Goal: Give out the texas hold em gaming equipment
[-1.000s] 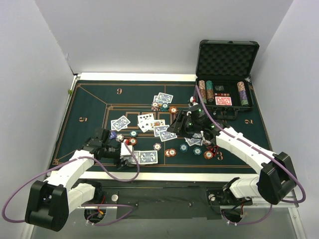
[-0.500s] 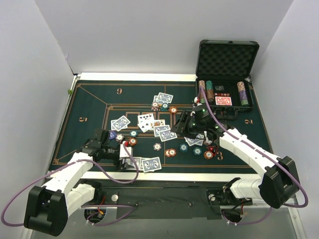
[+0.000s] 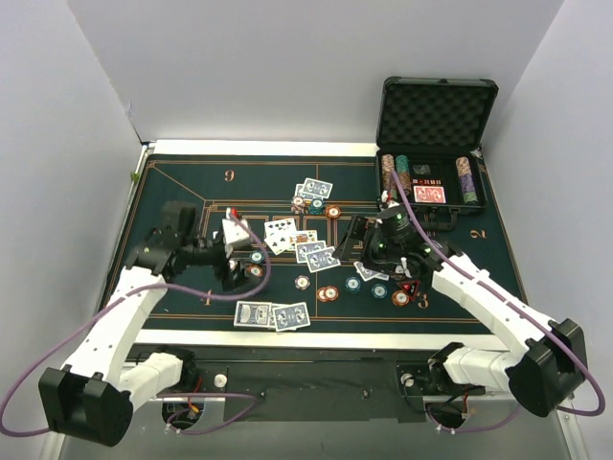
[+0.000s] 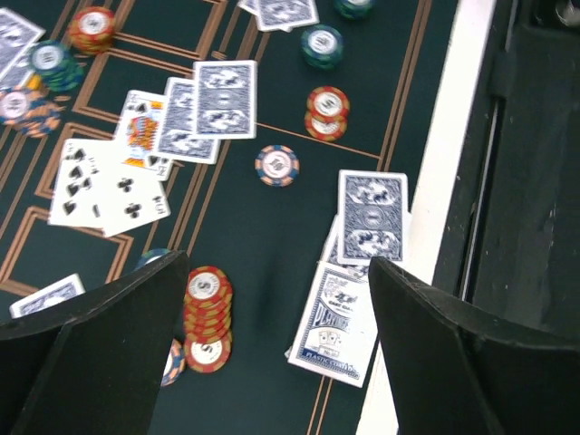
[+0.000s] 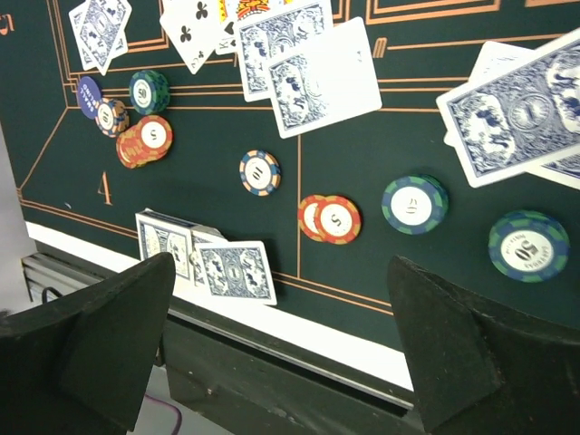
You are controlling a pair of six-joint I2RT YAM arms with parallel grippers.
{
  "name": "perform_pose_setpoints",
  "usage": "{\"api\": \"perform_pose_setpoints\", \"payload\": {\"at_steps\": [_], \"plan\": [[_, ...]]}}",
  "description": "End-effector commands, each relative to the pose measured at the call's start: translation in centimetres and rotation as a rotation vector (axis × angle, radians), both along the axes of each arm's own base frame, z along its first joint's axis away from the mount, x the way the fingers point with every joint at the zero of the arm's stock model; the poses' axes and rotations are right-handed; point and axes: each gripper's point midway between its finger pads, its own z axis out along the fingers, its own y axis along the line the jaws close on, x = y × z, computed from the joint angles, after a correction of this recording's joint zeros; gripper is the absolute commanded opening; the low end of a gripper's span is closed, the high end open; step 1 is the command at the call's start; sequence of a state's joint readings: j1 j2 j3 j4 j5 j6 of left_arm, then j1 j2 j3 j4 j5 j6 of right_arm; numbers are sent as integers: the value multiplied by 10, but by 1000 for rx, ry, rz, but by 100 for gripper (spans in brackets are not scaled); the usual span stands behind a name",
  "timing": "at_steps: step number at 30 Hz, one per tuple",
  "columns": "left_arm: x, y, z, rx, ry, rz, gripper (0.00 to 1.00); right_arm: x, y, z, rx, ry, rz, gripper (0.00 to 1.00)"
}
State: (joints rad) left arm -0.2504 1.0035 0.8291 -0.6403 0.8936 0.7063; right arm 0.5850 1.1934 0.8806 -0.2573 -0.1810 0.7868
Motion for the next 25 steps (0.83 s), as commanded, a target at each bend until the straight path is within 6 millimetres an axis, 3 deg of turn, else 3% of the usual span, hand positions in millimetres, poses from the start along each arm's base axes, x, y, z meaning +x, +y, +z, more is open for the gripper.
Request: {"api": "perform_pose_setpoints", "payload": {"at_steps": [1, 5, 11, 20, 25], "plan": [[0, 20, 28, 73, 242, 169, 91, -9, -16, 22, -61, -49, -5, 97], [3, 49, 39, 174, 346, 336, 92, -23, -31, 25, -124, -55, -5, 99], [18, 104, 26, 406, 381, 619, 92, -37, -58, 22, -222, -39, -45, 100], [9, 112, 31, 305, 330, 724, 92, -57, -84, 31, -214, -102, -90, 100], [13, 116, 30, 245, 302, 794, 93, -70, -102, 23, -261, -102, -106, 100]]}}
